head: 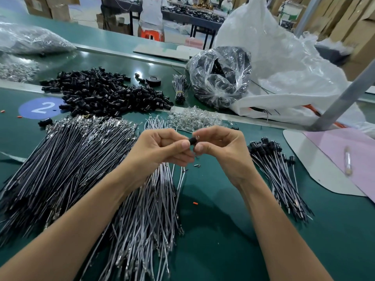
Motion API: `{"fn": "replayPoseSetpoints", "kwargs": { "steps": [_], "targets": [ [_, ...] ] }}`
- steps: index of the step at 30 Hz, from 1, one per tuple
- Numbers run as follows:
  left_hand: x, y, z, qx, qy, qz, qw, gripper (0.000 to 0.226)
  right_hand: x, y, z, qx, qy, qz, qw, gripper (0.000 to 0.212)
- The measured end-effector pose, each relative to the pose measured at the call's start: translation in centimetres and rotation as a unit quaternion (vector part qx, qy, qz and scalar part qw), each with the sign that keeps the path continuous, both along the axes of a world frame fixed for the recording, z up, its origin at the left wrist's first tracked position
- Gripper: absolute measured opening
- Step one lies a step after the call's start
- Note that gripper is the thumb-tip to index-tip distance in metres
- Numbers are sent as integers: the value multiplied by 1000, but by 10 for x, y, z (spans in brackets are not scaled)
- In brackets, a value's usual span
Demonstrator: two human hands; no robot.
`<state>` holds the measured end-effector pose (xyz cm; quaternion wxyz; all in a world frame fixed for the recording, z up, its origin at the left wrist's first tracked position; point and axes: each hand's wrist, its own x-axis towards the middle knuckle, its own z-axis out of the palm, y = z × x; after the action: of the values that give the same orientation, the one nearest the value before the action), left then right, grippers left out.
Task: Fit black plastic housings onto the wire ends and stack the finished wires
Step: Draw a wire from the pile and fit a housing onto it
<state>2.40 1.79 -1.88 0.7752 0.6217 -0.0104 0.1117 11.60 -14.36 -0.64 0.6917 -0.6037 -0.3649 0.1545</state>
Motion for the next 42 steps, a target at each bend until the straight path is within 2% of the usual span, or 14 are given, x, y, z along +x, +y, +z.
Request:
{"fn": "replayPoseSetpoints", "kwargs": {
  "steps": [4,7,9,11,13,15,17,19,23,25,28,31,36,42],
  "targets": [
    [-2,2,-2,0,11,-33,999,9,-2,1,-1,-14,-27,2,1000,18],
    [-3,6,-1,-20,-12,-32,999,21,-2,-3,4,73,69,51,994,12],
    [-1,13,2,-51,-16,48,997,32,6,-20,18,160,156,76,972,15],
    [0,21,5,-77,-9,156,985,30,18,-48,37,182,183,32,966,20],
    [0,27,6,-77,-5,247,966,26,31,-78,55,94,146,-49,984,23],
    [-1,32,7,-60,-11,325,944,17,42,-104,68,-82,68,-127,986,17],
    [-1,39,8,-33,-20,397,917,6,54,-119,74,-247,1,-189,950,21],
    [-1,45,8,15,-15,441,897,3,64,-123,70,-359,-46,-250,898,25],
    [2,46,1,127,41,411,902,8,70,-106,56,-518,-142,-286,793,21],
    [4,44,-1,188,57,398,896,4,67,-93,50,-529,-205,-306,765,24],
    [2,49,-2,322,95,363,869,3,45,-66,43,-416,-308,-322,793,17],
    [-2,59,1,434,157,309,832,8,16,-26,29,-324,-334,-267,844,9],
    [-13,70,11,515,241,258,781,26,-5,21,-4,-292,-310,-213,879,7],
    [-15,64,17,606,317,177,707,31,-6,22,-18,-280,-288,-221,889,8]
  ]
}}
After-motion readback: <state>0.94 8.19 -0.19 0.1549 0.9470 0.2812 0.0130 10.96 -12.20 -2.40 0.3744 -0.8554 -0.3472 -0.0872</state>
